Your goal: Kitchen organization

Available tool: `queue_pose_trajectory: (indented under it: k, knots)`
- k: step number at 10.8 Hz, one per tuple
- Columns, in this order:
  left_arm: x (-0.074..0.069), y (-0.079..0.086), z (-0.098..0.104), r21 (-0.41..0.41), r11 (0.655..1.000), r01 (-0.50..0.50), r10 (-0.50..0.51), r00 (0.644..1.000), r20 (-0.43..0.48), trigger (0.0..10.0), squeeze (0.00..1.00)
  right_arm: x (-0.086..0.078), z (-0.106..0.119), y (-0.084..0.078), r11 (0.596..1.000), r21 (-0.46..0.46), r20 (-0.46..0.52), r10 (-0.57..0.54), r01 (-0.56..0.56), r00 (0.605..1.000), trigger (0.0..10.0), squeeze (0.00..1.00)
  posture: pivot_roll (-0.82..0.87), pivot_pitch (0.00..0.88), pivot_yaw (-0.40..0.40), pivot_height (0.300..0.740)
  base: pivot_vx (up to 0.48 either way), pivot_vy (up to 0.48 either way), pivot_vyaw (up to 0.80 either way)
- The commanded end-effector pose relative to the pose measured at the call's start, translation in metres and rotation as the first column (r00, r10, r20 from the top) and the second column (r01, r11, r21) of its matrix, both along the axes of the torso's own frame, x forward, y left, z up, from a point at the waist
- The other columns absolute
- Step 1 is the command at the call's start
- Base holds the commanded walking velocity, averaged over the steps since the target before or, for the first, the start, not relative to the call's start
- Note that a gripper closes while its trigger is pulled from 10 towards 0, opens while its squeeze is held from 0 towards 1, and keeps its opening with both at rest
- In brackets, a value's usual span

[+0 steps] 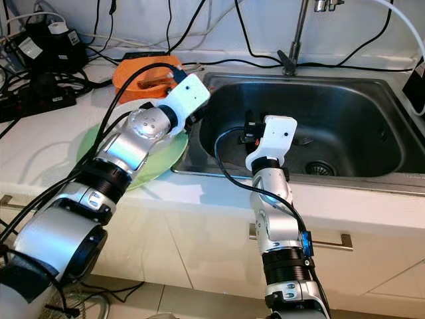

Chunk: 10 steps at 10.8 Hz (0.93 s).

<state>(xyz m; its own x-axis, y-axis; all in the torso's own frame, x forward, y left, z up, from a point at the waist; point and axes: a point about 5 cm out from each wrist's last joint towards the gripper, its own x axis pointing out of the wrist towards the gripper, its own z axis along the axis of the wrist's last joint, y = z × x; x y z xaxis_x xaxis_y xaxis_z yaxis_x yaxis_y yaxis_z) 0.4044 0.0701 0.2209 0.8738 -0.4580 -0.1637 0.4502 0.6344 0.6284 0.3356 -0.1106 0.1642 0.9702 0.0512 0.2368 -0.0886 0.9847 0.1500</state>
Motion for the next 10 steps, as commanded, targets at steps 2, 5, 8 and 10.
queue_pose_trajectory:
  k: [2, 5, 8, 10]
  knots:
    - [0.0035, 0.0021, 0.0061, 0.018, 0.999, -0.027, 0.027, 0.999, 0.023, 3.1, 0.0, 0.0001, 0.0008, -0.0011, 1.0, 0.012, 0.007, -0.01, 0.01, 1.0, 10.0, 0.0, 0.05, 0.0, 0.078, 0.74, 0.0, 0.0, 0.0]
    - [0.007, 0.0074, 0.0088, 0.011, 0.998, -0.066, 0.066, 0.997, 0.037, 0.0, 0.0, -0.0003, -0.0003, -0.0026, 1.0, 0.008, 0.004, -0.012, 0.012, 1.0, 10.0, 0.0, 0.05, 0.0, 0.074, 0.74, 0.0, 0.0, 0.0]
    - [0.0084, 0.0091, 0.0101, 0.01, 0.996, -0.086, 0.085, 0.995, 0.054, 0.0, 0.0, 0.0002, 0.0002, -0.0024, 1.0, 0.005, 0.005, -0.009, 0.009, 1.0, 10.0, 0.0, 0.05, 0.0, 0.068, 0.74, 0.0, 0.0, 0.0]
    - [0.009, 0.0102, 0.0134, -0.011, 0.995, -0.099, 0.1, 0.992, 0.08, 0.0, 0.0, 0.0003, 0.0, -0.0028, 1.0, 0.003, 0.003, -0.006, 0.006, 1.0, 10.0, 0.0, 0.05, 0.0, 0.063, 0.74, 0.0, 0.0, 0.0]
